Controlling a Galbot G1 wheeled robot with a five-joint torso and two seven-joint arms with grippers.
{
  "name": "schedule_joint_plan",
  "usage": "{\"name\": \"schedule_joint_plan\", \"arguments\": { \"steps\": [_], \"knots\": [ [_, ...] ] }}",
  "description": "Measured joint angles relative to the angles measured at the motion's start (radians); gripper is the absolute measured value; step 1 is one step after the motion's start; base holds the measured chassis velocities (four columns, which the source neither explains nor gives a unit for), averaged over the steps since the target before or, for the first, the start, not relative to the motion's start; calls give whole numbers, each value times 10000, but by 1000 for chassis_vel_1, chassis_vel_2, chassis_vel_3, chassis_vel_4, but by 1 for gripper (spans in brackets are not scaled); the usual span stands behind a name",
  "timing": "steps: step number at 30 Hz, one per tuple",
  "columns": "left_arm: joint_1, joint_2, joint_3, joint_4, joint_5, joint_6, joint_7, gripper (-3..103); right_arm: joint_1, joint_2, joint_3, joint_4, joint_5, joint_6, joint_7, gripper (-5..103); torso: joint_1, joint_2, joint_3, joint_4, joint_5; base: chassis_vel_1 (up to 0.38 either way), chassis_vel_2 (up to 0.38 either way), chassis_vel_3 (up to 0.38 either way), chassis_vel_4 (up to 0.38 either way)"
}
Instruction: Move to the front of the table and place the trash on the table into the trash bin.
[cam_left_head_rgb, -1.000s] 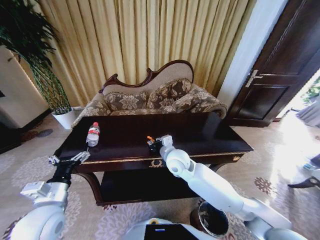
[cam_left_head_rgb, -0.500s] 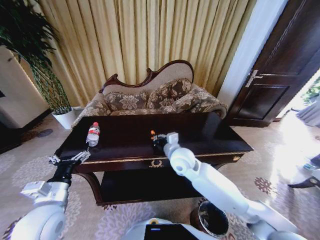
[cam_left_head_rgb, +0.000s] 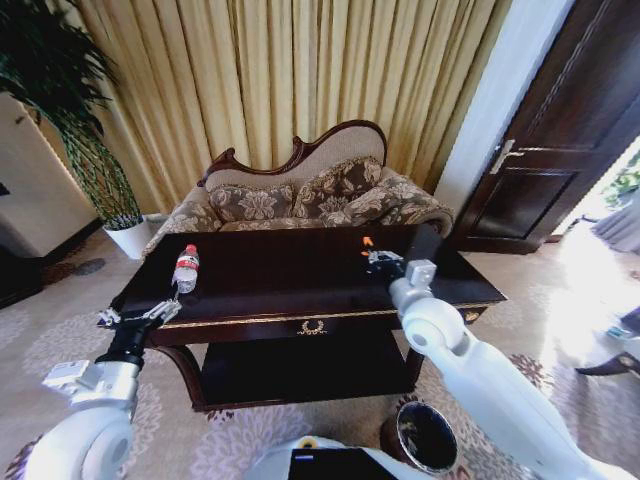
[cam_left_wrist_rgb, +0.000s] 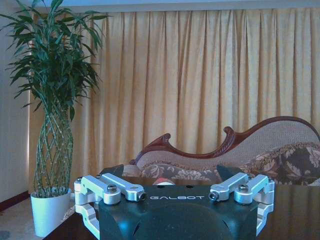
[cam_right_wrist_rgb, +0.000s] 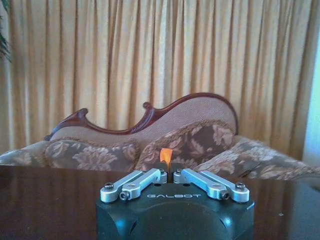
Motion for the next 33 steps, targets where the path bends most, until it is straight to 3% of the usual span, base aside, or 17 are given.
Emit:
{"name": "schedule_joint_plan", "arguments": {
  "steps": [12, 22, 33],
  "knots": [
    [-149, 66, -52, 160, -75, -20, 34, 100, -486, 186, 55, 403, -118, -4, 236, 2, 2, -1, 2, 1, -1, 29, -33, -40, 33],
    [-116, 102, -90, 72, -131, -34, 35, 100, -667, 245, 111, 426, -204, 74, 221, 2, -2, 0, 1, 0, -1, 205, -201, -209, 202],
    [-87, 102, -105, 42, -158, -50, 31, 100, -1444, 324, 441, -371, -493, 188, -210, 2, -8, 3, -1, 0, -3, 111, -124, -130, 105]
  ]
}}
